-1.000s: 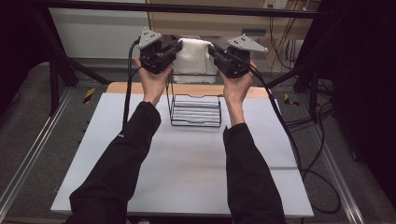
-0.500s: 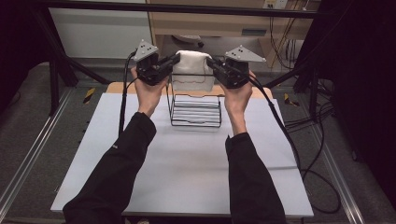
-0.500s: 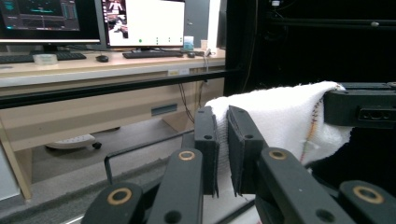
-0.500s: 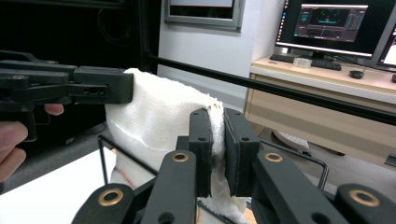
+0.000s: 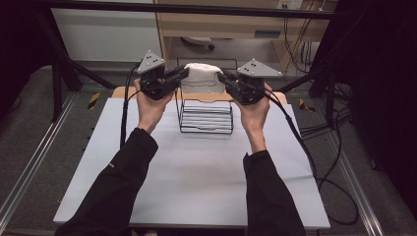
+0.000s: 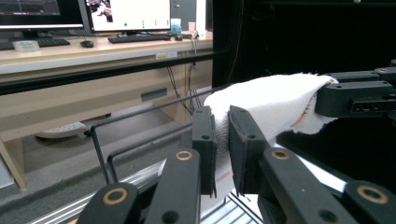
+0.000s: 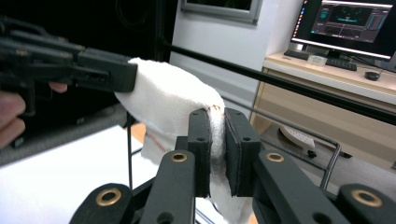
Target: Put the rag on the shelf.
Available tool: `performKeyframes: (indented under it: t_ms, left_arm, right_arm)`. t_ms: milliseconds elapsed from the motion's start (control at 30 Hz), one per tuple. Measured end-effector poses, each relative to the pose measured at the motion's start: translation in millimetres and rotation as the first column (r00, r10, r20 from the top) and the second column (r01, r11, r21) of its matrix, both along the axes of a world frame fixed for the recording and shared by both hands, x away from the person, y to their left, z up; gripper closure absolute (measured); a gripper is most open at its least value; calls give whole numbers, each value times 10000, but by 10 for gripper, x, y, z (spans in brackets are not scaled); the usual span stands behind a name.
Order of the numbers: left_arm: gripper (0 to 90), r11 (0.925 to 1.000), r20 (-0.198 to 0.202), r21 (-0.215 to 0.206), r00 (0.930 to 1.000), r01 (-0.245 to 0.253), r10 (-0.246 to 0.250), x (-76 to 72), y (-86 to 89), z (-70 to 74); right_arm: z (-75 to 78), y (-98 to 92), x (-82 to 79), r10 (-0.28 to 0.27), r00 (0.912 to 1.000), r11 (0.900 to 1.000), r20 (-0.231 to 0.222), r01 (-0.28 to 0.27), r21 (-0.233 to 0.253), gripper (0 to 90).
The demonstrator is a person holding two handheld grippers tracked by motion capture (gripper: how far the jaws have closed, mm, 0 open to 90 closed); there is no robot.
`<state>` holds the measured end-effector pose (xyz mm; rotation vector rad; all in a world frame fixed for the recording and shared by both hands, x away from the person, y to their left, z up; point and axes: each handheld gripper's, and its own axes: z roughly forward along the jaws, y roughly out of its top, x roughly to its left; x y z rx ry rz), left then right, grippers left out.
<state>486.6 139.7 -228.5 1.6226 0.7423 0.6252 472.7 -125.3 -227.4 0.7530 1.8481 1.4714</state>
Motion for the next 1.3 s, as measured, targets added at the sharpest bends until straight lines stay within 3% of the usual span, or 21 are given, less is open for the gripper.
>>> performKeyframes:
  t_ms: [200,267,400,500,600,833,1167,1300]
  left_arm:
    - [783,9998,-406,180,9991,105,-98,-52,27,12]
    - [752,9997,-487,235,9988,120,-109,-77,46,59]
    - [734,10000,-611,-64,9981,31,-35,-98,80,213]
    - [792,9993,-715,-241,9971,-285,267,-84,54,323]
    - [861,9989,-958,59,9943,-475,478,-13,-15,349]
    - [894,9986,-1390,359,9894,-384,430,125,-122,279]
    - [894,9965,-1764,781,9842,307,-165,10,-85,78]
    - [894,9951,-1835,904,9828,392,-220,-5,-86,4]
  right_arm:
    - [-49,13,-46,97,9999,9993,-34,-99,-355,816]
    - [-65,8,-45,119,9999,9994,-52,-121,-324,816]
    - [-94,5,-50,168,9998,9994,-72,-170,-307,816]
    - [-124,10,-53,204,9998,9994,-92,-206,-289,816]
    - [-145,14,-54,230,9997,9994,-127,-234,-258,816]
    - [-177,27,-69,258,9996,9983,-146,-265,-525,815]
    - [-262,-6,-85,355,9991,9979,-240,-367,-539,801]
    - [-280,-16,-107,436,9985,9970,-341,-457,-628,756]
